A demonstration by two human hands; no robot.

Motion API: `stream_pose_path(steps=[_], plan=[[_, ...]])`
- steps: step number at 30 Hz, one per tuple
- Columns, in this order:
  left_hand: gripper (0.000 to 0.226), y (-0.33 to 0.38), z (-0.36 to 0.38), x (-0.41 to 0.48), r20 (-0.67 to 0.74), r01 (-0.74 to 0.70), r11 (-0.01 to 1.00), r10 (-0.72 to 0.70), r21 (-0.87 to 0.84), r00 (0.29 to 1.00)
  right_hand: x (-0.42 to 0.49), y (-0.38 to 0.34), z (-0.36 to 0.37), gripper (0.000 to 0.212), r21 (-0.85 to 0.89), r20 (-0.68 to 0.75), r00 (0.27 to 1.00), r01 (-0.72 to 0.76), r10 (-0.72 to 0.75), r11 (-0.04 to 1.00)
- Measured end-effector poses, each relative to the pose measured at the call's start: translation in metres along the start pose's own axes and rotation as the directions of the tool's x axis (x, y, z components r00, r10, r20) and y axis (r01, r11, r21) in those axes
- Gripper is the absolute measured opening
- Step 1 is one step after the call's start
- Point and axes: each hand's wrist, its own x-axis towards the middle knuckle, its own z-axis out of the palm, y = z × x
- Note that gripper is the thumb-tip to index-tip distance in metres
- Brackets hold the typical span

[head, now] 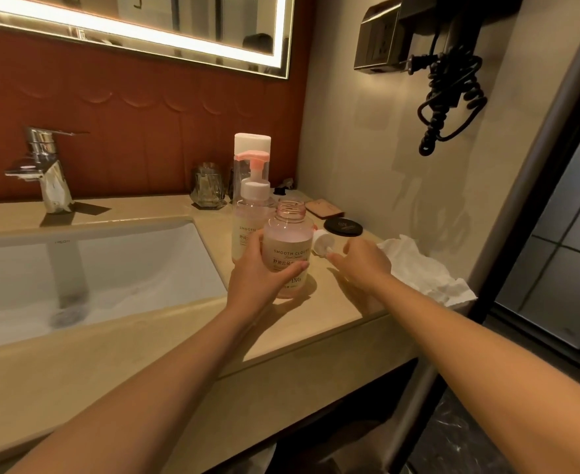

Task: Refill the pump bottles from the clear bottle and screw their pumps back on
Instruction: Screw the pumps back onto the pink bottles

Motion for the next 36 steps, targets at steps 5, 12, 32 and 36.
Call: stream_pose_path(steps=[5,12,32,36], plan=[[0.073,-0.005,0.002,0.002,-0.008,-0.016,1.000,0.016,-0.002,1.000,0.020,-0.017,0.006,0.047,-0.011,0.031,0.998,-0.050,0.050,0.999],[0.070,-0.006,0.002,0.002,-0.011,-0.023,1.000,0.023,0.017,1.000,0.038,-0.038,0.016,0.050,-0.051,0.071,0.995,-0.073,0.077,0.996],[0.079,0.001,0.000,-0.004,0.019,-0.045,0.995,0.043,0.092,0.999,0.011,-0.104,-0.124,0.036,0.706,-0.381,0.921,0.343,-0.075,0.620],[0.081,-0.001,0.001,-0.003,0.030,-0.045,0.994,0.042,0.099,0.999,0.006,-0.113,-0.124,0.043,0.712,-0.475,0.879,0.411,-0.040,0.569]])
